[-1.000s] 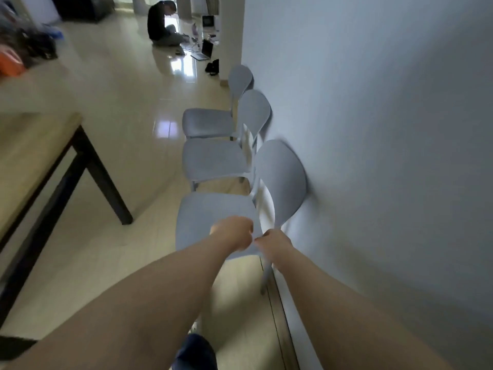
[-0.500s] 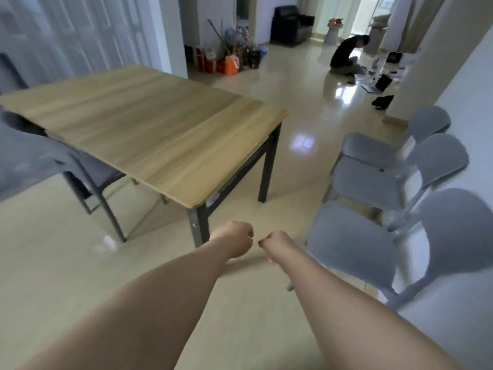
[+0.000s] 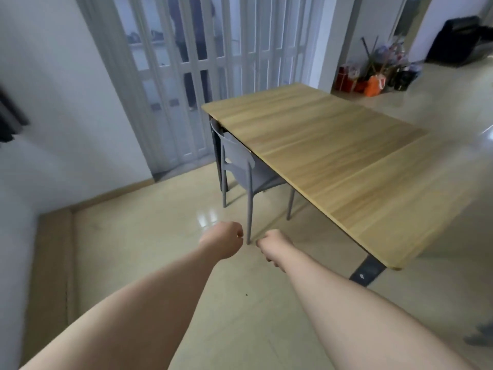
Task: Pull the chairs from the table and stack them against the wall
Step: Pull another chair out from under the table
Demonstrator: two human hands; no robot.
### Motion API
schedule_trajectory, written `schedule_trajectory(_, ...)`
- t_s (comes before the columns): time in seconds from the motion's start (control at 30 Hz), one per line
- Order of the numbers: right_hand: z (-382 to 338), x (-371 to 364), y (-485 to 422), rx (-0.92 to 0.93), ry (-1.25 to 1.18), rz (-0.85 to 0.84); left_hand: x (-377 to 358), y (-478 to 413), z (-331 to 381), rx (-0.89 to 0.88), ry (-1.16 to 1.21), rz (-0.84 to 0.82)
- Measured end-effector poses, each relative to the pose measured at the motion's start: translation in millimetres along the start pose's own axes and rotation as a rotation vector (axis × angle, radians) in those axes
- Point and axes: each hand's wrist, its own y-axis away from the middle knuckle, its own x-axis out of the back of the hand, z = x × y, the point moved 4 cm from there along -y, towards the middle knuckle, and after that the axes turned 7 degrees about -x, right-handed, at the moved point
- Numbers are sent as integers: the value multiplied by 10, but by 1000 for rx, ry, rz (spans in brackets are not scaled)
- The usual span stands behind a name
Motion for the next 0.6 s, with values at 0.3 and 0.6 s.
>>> schedule_trajectory(0.3,-1283,-98,-1074,58,127,-32,710,-1098,-952,101,49,71)
schedule_trajectory(0.6,-2483,608,-2651,104,198,28,1396,-2901,-1209,114,77,56)
